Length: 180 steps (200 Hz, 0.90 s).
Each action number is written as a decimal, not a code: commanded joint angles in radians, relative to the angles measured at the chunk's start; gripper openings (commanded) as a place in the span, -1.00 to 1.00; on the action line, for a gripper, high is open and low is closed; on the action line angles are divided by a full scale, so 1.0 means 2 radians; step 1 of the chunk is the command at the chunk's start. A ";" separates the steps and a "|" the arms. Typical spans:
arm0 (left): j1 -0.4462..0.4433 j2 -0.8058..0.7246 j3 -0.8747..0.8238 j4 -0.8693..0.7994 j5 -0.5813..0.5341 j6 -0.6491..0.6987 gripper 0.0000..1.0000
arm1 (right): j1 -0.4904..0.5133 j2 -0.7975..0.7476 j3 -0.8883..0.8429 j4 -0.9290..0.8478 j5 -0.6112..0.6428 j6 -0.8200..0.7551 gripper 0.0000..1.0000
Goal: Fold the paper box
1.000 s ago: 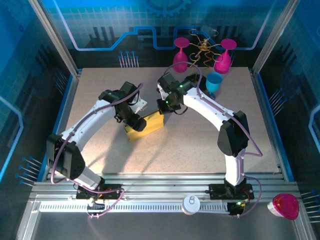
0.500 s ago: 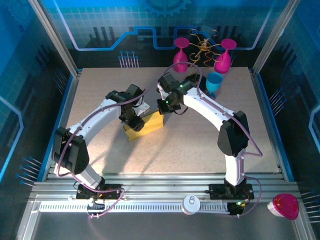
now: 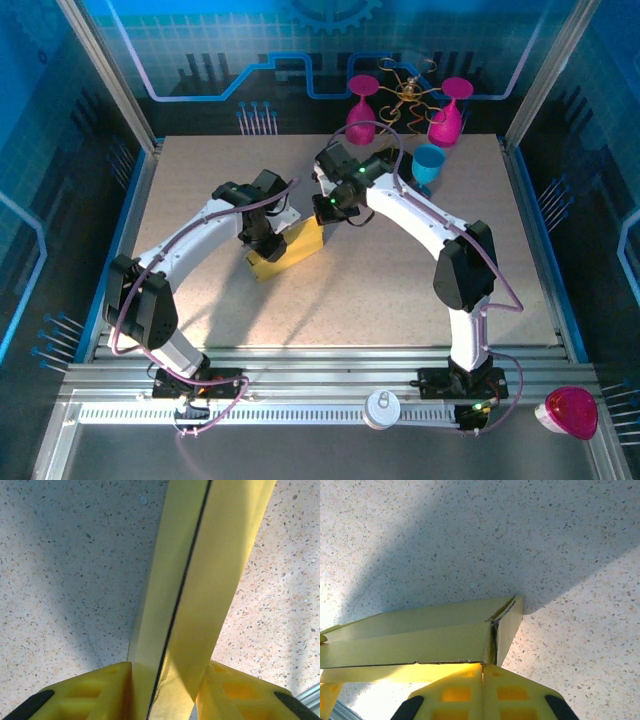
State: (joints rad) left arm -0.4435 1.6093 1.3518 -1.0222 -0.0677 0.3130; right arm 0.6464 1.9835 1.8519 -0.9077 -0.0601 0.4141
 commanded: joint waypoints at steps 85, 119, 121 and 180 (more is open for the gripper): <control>0.000 -0.009 -0.009 0.006 0.008 -0.003 -0.26 | -0.033 -0.056 -0.041 0.053 -0.066 -0.048 -0.41; 0.000 -0.010 -0.008 0.006 0.008 -0.001 -0.25 | -0.031 -0.057 -0.046 0.064 -0.082 -0.076 -0.34; 0.001 -0.010 -0.009 0.006 0.009 0.000 -0.25 | -0.031 -0.057 -0.047 0.066 -0.081 -0.077 -0.34; 0.000 -0.008 -0.008 0.006 0.008 0.001 -0.25 | -0.020 -0.038 -0.050 0.072 -0.060 -0.152 -0.32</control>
State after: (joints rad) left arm -0.4435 1.6081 1.3491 -1.0130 -0.0673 0.3141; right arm 0.5888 1.8908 1.7668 -0.7834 -0.1940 0.2047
